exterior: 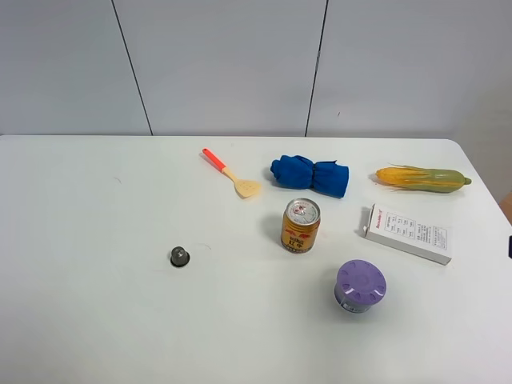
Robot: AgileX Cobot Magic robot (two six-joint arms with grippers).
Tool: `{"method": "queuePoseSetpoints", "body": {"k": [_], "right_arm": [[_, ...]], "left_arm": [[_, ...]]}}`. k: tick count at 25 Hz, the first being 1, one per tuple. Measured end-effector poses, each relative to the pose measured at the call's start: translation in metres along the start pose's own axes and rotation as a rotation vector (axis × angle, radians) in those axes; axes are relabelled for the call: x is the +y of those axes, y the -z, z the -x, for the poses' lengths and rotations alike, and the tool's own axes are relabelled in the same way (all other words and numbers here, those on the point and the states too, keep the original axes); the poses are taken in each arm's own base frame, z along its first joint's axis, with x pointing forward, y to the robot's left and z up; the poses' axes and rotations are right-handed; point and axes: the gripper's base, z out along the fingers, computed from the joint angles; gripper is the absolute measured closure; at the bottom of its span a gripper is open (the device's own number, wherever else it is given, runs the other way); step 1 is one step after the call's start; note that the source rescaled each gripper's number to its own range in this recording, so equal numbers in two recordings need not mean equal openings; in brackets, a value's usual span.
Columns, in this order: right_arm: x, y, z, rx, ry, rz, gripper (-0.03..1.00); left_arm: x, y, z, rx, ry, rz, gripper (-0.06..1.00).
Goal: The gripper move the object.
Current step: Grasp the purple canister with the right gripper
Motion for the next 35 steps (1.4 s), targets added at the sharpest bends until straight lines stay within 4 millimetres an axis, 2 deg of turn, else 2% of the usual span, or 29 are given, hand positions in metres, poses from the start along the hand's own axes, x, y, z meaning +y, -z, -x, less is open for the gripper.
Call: {"method": "queuePoseSetpoints", "body": {"k": [7, 13, 15, 21, 26, 27, 29, 31, 32, 35], "right_arm": [[-0.001, -0.053, 0.028, 0.313, 0.012, 0.024, 0.61], [0.0, -0.092, 0.039, 0.417, 0.084, 0.076, 0.61], [0.006, -0.103, 0.041, 0.438, 0.141, 0.099, 0.61], [0.039, -0.135, 0.042, 0.49, 0.323, 0.17, 0.61], [0.053, -0.153, 0.041, 0.496, 0.414, 0.17, 0.61], [0.055, -0.156, 0.04, 0.5, 0.437, 0.167, 0.59], [0.06, -0.161, 0.038, 0.515, 0.472, 0.163, 0.43], [0.064, -0.166, 0.036, 0.536, 0.493, 0.157, 0.16], [0.066, -0.168, 0.035, 0.544, 0.496, 0.155, 0.08], [0.071, -0.175, 0.033, 0.551, 0.509, 0.149, -0.01]], "left_arm": [[0.0, 0.0, 0.0, 0.0, 0.0, 0.0, -0.06], [0.0, 0.0, 0.0, 0.0, 0.0, 0.0, -0.06], [0.0, 0.0, 0.0, 0.0, 0.0, 0.0, -0.06], [0.0, 0.0, 0.0, 0.0, 0.0, 0.0, -0.06], [0.0, 0.0, 0.0, 0.0, 0.0, 0.0, -0.06], [0.0, 0.0, 0.0, 0.0, 0.0, 0.0, -0.06], [0.0, 0.0, 0.0, 0.0, 0.0, 0.0, -0.06], [0.0, 0.0, 0.0, 0.0, 0.0, 0.0, -0.06], [0.0, 0.0, 0.0, 0.0, 0.0, 0.0, -0.06], [0.0, 0.0, 0.0, 0.0, 0.0, 0.0, -0.06]]}}
